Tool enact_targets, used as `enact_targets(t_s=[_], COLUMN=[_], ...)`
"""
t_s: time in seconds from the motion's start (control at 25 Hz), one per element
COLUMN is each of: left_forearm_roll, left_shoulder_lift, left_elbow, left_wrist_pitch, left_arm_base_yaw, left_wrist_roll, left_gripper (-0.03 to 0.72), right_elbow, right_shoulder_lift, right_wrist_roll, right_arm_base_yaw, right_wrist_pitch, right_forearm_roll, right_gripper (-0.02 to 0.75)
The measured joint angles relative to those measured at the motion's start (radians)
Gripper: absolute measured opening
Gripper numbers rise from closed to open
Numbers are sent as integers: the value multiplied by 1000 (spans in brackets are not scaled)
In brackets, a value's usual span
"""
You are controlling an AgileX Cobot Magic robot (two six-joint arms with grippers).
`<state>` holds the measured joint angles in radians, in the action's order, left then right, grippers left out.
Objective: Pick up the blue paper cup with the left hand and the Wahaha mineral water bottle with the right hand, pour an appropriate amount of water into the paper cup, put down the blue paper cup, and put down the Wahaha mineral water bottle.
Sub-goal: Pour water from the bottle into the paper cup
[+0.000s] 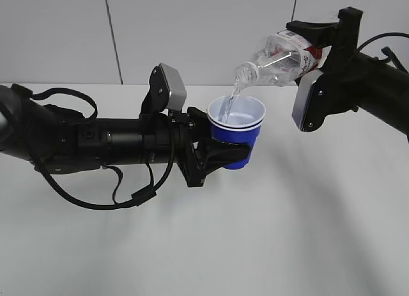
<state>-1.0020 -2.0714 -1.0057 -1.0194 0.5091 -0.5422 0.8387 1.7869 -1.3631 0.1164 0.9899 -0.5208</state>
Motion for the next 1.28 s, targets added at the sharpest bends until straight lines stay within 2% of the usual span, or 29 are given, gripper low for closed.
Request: enact_targets(t_s=[1.28], left_forearm_roll=[-2], left_shoulder_lift=[0], left_elbow=[0], left_wrist_pitch=[-6], left_arm_base_yaw=[0], left_wrist_roll=[0], left_gripper=[425], right_elbow=[0], right_shoulder_lift=[0], right_wrist_roll=[-25], right_arm_base_yaw=[0], right_wrist_pitch=[10], right_forearm_roll=[-10], right_gripper=[469])
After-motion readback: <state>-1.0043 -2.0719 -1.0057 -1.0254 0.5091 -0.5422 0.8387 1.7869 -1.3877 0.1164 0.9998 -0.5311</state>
